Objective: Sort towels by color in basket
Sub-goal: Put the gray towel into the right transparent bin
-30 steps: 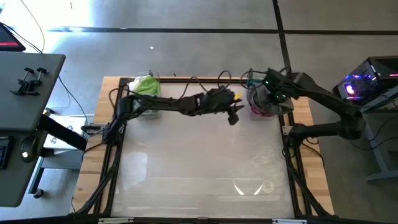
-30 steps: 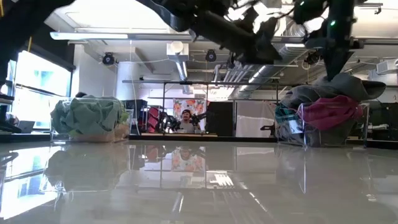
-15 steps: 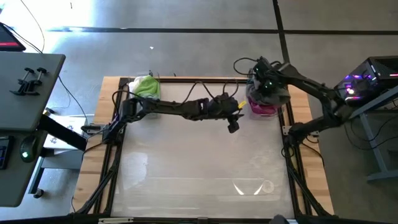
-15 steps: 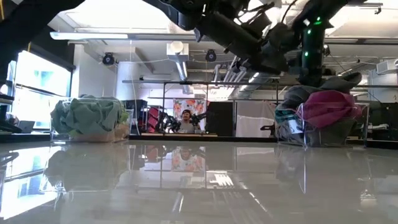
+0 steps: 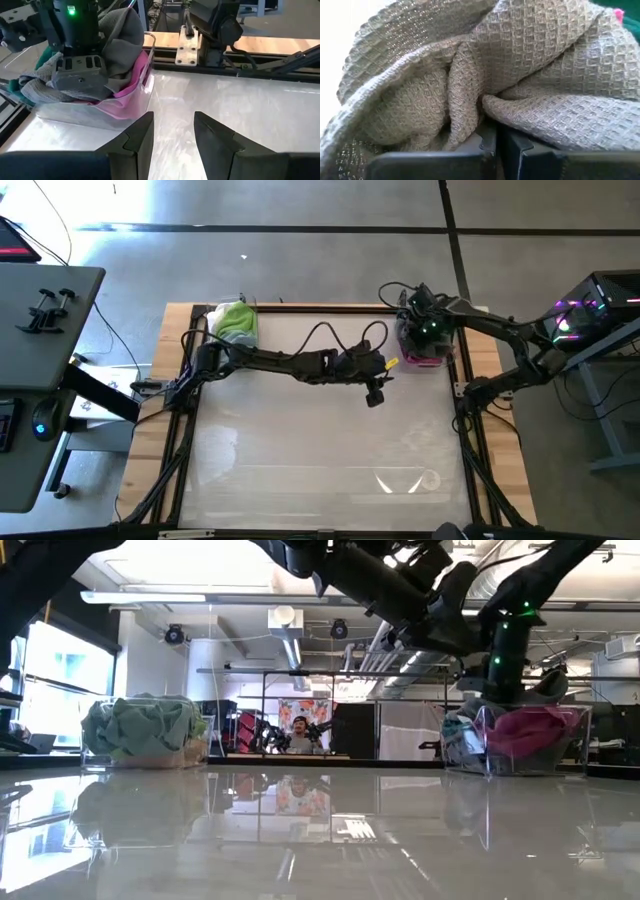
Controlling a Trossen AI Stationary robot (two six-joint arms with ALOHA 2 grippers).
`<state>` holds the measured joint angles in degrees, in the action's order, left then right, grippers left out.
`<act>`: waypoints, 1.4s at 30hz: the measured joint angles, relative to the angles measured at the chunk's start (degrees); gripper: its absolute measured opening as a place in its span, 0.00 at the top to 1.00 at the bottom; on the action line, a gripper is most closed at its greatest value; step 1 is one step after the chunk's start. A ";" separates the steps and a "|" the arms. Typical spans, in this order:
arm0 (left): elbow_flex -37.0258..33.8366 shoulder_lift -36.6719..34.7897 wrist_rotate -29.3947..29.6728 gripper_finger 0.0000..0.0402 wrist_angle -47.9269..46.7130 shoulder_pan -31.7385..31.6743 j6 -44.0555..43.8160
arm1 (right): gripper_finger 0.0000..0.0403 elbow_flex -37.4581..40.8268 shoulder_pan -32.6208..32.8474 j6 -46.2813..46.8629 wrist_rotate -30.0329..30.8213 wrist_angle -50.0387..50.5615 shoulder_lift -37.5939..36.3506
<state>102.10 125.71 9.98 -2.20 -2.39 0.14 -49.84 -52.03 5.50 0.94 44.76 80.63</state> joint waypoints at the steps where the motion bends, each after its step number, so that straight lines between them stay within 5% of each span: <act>1: 0.00 0.00 0.00 0.69 0.08 0.00 0.02 | 1.00 -0.30 0.07 0.01 -0.01 0.19 -0.51; 6: 0.00 -0.11 0.02 0.69 0.42 -0.03 -0.94 | 0.96 -2.49 0.77 0.31 -0.04 2.06 -5.66; 14: -0.01 -0.13 0.02 0.69 0.35 -0.07 -0.94 | 0.69 -5.76 1.07 -1.42 -4.42 9.72 -14.50; 19: -0.02 -0.15 0.02 0.69 0.36 -0.10 -0.96 | 0.62 -7.81 2.02 1.65 -4.24 11.35 -20.01; 25: 0.00 -0.15 1.20 0.69 0.35 -0.46 -1.72 | 0.67 -5.73 6.33 12.54 14.31 14.29 -23.81; 29: -0.02 -0.28 2.75 0.69 0.40 -1.03 -2.45 | 0.76 1.39 10.22 18.46 21.48 7.81 -23.98; 38: -0.12 -3.60 4.39 0.69 -5.04 0.23 0.09 | 0.98 20.76 11.47 21.55 23.54 -20.52 -22.05; 42: -0.09 -5.82 5.03 0.69 -4.44 1.22 1.33 | 0.97 24.68 11.19 21.53 24.54 -25.54 -21.41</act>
<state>102.02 119.89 15.00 -6.64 -1.18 1.47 -25.15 -40.84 27.03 25.48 19.22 59.22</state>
